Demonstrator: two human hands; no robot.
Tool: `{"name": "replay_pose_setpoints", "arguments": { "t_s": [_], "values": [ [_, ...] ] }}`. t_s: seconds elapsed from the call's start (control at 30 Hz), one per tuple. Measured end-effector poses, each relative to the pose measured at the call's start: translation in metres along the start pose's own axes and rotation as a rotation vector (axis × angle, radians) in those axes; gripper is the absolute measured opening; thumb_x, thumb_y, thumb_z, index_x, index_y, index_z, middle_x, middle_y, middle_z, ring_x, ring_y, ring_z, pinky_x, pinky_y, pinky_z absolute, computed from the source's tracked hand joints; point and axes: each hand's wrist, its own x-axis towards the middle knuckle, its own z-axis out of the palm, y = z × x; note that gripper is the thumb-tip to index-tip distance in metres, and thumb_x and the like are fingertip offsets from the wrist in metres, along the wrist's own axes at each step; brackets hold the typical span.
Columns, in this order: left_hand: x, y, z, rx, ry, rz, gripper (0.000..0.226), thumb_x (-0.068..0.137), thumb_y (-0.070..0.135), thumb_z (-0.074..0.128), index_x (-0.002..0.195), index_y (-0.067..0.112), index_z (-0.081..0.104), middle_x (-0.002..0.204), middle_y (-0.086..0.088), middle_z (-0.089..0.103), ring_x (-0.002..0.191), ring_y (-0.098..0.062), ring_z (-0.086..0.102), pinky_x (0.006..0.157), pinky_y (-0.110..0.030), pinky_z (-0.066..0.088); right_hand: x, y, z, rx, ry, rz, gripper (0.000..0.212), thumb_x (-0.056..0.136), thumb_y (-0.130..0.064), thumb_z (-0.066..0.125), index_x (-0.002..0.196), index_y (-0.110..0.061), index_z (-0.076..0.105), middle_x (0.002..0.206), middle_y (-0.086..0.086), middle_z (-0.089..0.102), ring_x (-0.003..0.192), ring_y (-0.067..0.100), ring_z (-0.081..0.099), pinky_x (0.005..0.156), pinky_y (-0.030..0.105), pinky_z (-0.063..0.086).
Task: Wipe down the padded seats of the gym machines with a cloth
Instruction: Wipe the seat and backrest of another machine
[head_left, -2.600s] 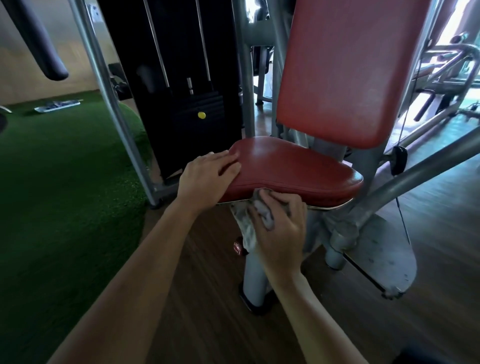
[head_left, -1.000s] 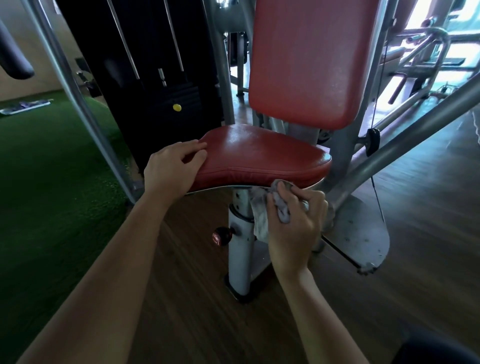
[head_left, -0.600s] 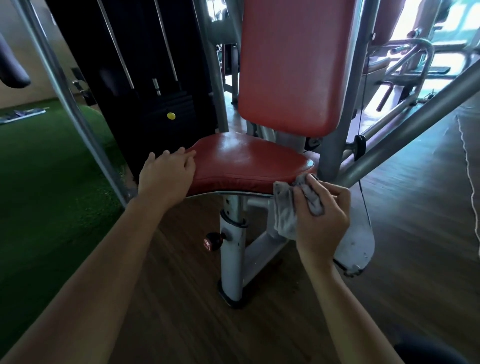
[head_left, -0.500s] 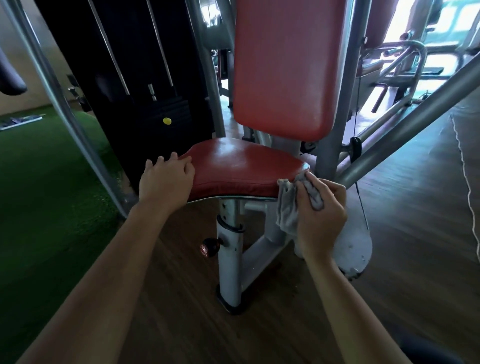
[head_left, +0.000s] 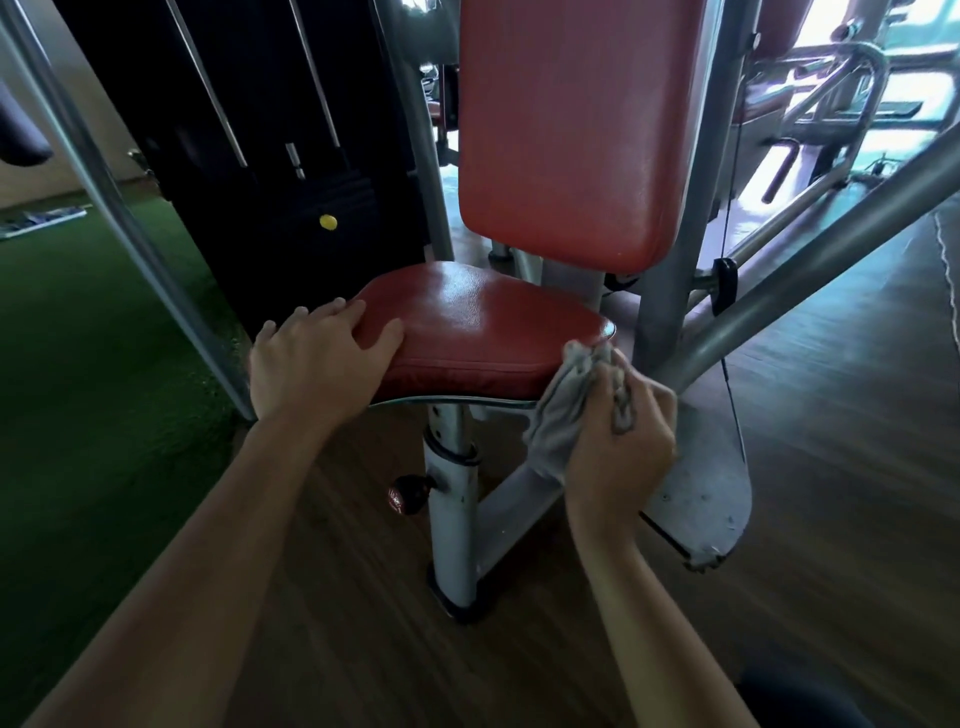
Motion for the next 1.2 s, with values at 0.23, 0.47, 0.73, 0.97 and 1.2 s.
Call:
{"name": "replay_pose_setpoints", "arguments": {
  "t_s": [0.23, 0.47, 0.73, 0.97, 1.2],
  "values": [
    [0.000, 0.003, -0.003, -0.001, -0.009, -0.023, 0.069, 0.096, 0.072, 0.029, 0.148, 0.030, 0.048, 0.157, 0.005, 0.044, 0.144, -0.028, 0.040, 0.117, -0.050, 0.030, 0.030, 0.003, -0.005, 0.001, -0.025, 0.065, 0.025, 0.097, -0.028, 0.064, 0.114, -0.013, 0.074, 0.105, 0.001, 0.066, 0.092, 0.005, 0.066, 0.079, 0.003, 0.046],
    [-0.002, 0.005, -0.008, -0.005, -0.033, -0.030, 0.069, 0.097, 0.070, 0.029, 0.148, 0.029, 0.048, 0.156, 0.004, 0.044, 0.141, -0.029, 0.043, 0.117, -0.050, 0.031, 0.011, 0.003, -0.013, 0.012, -0.137, -0.069, 0.024, 0.092, -0.024, 0.069, 0.110, -0.008, 0.073, 0.102, -0.001, 0.065, 0.092, 0.004, 0.066, 0.081, 0.012, 0.053],
    [-0.002, 0.002, -0.006, -0.020, -0.034, -0.012, 0.070, 0.096, 0.071, 0.027, 0.149, 0.029, 0.046, 0.157, 0.003, 0.042, 0.143, -0.027, 0.040, 0.118, -0.050, 0.028, 0.007, -0.017, -0.028, -0.009, -0.360, -0.289, 0.023, 0.088, -0.016, 0.076, 0.109, -0.006, 0.075, 0.104, 0.002, 0.068, 0.096, 0.002, 0.066, 0.084, 0.008, 0.049],
    [0.001, -0.003, -0.006, -0.017, -0.084, 0.030, 0.073, 0.095, 0.073, 0.022, 0.153, 0.031, 0.039, 0.160, 0.003, 0.038, 0.147, -0.026, 0.034, 0.120, -0.050, 0.025, 0.063, -0.065, 0.010, -0.087, -0.563, -0.617, 0.031, 0.089, -0.027, 0.075, 0.116, -0.012, 0.074, 0.112, -0.002, 0.066, 0.104, 0.016, 0.064, 0.093, 0.038, 0.053],
    [0.039, 0.001, -0.020, -0.126, -0.351, 0.008, 0.070, 0.096, 0.072, 0.026, 0.156, 0.036, 0.030, 0.164, 0.000, 0.025, 0.149, -0.028, 0.023, 0.119, -0.050, 0.019, 0.103, -0.043, 0.055, -0.393, -0.819, -0.423, 0.027, 0.089, -0.032, 0.076, 0.112, -0.018, 0.076, 0.110, -0.008, 0.065, 0.103, 0.014, 0.064, 0.090, 0.038, 0.054]
  ]
}}
